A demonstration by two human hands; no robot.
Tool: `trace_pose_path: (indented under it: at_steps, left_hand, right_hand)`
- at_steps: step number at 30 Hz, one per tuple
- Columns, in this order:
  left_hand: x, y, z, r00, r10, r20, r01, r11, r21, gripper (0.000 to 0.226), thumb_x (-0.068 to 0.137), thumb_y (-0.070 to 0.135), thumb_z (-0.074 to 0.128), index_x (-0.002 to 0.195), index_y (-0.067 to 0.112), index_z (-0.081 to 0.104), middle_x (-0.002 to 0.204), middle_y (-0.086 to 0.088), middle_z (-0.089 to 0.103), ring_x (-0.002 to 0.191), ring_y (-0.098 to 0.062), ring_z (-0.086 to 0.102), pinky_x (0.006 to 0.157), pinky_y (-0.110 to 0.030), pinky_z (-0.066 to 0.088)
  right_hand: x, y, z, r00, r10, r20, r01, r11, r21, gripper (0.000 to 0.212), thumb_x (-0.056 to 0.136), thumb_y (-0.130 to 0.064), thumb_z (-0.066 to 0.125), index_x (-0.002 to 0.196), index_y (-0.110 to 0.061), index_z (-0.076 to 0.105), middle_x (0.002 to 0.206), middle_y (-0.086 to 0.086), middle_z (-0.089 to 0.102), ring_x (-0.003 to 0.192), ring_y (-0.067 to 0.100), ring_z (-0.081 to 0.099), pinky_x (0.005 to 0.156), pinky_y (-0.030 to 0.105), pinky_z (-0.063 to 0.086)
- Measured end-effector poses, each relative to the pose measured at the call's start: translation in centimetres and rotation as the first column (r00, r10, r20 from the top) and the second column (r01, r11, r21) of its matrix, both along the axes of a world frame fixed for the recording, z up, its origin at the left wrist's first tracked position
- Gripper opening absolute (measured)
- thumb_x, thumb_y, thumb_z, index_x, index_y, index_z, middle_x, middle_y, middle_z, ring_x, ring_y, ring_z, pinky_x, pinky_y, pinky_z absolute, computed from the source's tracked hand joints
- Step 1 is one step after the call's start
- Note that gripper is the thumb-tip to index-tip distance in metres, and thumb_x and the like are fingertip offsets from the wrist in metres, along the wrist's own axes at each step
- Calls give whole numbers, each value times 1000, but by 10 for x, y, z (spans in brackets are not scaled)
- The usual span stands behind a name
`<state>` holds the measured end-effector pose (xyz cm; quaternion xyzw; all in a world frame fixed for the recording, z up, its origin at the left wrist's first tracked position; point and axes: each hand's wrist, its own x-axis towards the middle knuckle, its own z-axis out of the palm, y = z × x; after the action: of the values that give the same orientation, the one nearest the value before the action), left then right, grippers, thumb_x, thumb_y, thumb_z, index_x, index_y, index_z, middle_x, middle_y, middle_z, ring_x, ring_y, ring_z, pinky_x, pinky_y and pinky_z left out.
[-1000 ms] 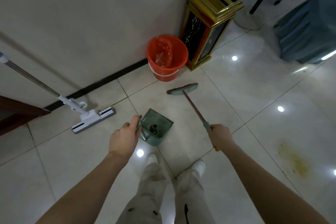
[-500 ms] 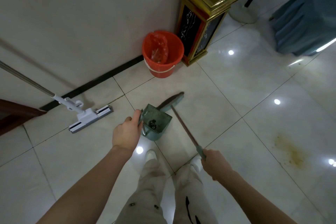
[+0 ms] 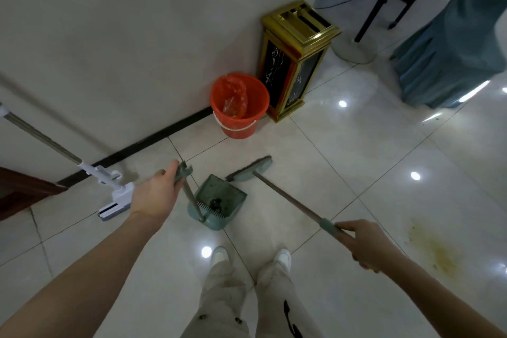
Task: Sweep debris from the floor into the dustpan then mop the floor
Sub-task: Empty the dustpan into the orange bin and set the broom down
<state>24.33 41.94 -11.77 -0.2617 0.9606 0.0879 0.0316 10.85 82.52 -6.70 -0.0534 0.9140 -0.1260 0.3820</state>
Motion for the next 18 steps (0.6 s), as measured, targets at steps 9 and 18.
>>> trace_pose_path:
  at_steps: [9, 18]
  left_hand:
    - [-7, -19, 96, 1000, -6, -1, 6, 970, -243, 39, 95, 44, 45, 124, 19, 40, 91, -12, 65, 64, -36, 64, 48, -37, 45]
    - [-48, -15, 195, 991, -131, -36, 100, 885, -456, 32, 95, 36, 48, 118, 17, 41, 87, -12, 61, 56, -33, 59, 40, -33, 42]
  right_hand:
    - [-59, 39, 58, 998, -41, -36, 33, 977, -208, 39, 92, -34, 60, 130, -27, 59, 41, 0, 55, 30, 9, 43, 37, 21, 43]
    - [-100, 97, 100, 1000, 14, -9, -16, 965, -260, 29, 92, -36, 59, 121, -33, 62, 47, 5, 62, 36, 14, 43, 41, 23, 44]
